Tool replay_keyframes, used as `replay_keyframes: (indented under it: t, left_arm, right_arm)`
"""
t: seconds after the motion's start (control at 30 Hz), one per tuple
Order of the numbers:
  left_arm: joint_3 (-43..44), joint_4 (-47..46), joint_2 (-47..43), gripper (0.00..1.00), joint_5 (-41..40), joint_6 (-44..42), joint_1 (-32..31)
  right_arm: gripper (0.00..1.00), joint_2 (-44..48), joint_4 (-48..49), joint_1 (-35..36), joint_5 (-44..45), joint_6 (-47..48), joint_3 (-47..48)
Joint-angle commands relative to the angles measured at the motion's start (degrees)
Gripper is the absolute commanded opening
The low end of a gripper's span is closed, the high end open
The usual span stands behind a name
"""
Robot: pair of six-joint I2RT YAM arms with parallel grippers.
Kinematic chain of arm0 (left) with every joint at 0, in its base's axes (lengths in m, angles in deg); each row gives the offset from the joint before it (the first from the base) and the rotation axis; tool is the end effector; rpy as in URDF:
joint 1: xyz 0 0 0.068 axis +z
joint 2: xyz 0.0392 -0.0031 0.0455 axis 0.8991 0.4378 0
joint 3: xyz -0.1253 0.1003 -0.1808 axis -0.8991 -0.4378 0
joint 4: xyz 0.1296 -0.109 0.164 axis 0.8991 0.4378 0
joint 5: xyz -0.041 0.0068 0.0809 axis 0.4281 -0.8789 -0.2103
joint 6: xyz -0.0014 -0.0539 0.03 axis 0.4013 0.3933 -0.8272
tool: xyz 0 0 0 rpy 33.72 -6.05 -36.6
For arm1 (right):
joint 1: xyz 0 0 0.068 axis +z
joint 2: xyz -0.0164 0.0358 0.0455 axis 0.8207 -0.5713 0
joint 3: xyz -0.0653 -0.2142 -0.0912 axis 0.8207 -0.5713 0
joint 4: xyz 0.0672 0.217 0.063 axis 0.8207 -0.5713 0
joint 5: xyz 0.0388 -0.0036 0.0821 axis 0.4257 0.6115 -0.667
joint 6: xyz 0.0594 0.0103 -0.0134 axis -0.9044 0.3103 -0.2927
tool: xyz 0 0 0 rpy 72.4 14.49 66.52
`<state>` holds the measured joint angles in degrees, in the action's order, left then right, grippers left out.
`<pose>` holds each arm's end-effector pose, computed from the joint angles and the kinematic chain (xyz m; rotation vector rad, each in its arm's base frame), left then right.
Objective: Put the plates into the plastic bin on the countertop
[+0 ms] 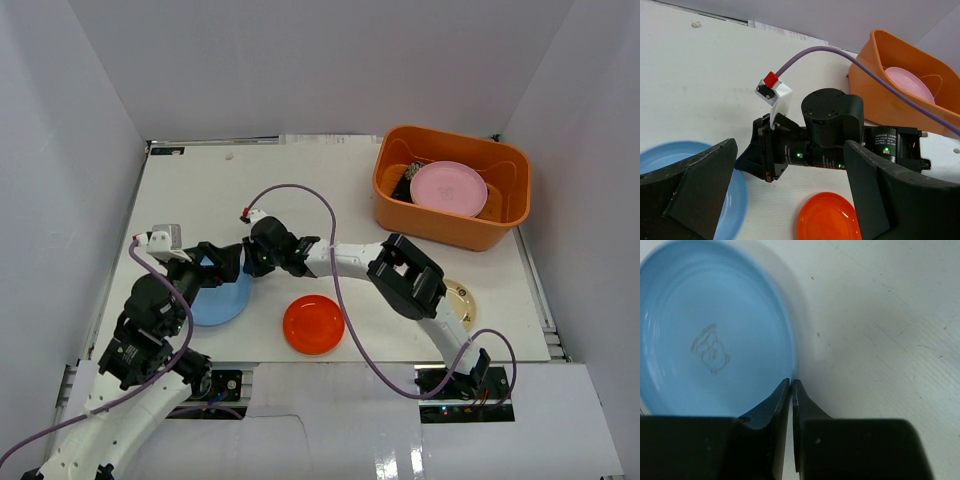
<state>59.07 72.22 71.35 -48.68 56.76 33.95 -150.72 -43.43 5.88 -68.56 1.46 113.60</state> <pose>0.0986 -0.0418 0.3068 -0.1272 1.6985 -0.4659 0.2282 0.4151 0.1522 -0.6752 2.1832 0.9022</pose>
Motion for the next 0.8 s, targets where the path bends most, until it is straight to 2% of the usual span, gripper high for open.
replay_keyframes:
  t: [0.0,0.17,0.43,0.77]
  left_arm:
    - [-0.5,-1.0,-0.6,0.98,1.3,-0.3,0.4]
    - [-0.7,-1.3,-0.9,0.98,2.3,-0.7,0.4]
    - [-0.8,-1.4,-1.6,0.98,3.1,-0.8,0.3]
    - [-0.9,-1.4,-1.7,0.98,3.6,-0.9,0.3]
  right_arm:
    - [0.08,0.6,1.6,-0.3,5.1,-1.3,2.8]
    - [0.08,7.3,1.9,-2.8,10.7,0.6,2.2]
    - [0.08,17.4,2.2,-6.4,12.5,2.6,-4.5]
    - [0.08,16.6,2.5,-9.5,11.8,0.7,-13.3]
